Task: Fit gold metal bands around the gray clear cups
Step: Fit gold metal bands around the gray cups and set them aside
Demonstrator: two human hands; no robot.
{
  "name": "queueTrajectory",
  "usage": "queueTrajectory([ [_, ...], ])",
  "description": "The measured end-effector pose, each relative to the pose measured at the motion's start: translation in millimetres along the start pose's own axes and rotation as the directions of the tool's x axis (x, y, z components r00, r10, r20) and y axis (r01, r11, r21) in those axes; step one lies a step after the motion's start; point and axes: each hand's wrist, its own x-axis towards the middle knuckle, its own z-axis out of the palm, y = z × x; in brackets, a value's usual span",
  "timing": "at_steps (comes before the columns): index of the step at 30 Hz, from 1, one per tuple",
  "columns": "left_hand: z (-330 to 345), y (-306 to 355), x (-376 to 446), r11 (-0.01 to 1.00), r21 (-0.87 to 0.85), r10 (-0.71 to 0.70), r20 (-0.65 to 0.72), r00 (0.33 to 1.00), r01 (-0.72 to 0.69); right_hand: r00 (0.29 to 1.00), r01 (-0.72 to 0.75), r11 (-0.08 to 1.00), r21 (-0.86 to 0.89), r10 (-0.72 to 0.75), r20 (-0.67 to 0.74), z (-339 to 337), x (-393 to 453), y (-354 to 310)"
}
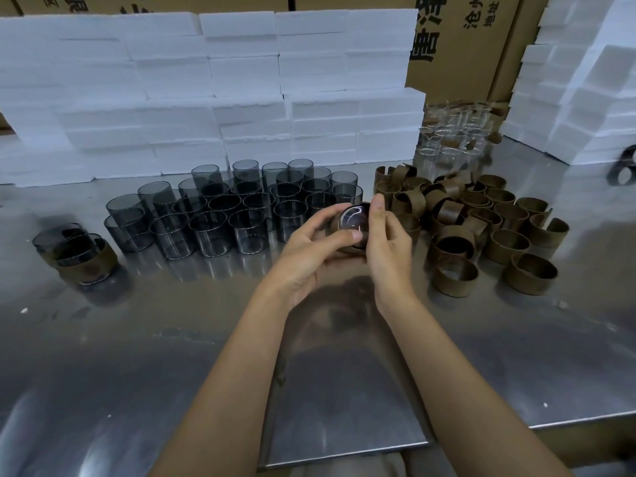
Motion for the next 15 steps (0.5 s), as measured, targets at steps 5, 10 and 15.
queueTrajectory([
  [5,6,-1,-1,0.997,0.078,0.008,-0.016,1.0,-0.007,0.999,-0.006,1.0,-0.003,0.005,-0.049,-2,4,4],
  [10,7,5,0,0.986,0.164,0.044,-0.247,0.968,-0.003,0.997,-0.073,0.997,0.034,0.072,0.041,5,3,7],
  [15,5,7,-4,0.952,0.29,-0.054,-0.172,0.984,0.103,0.923,-0.384,0.874,0.298,0.358,0.141,-3,6,2],
])
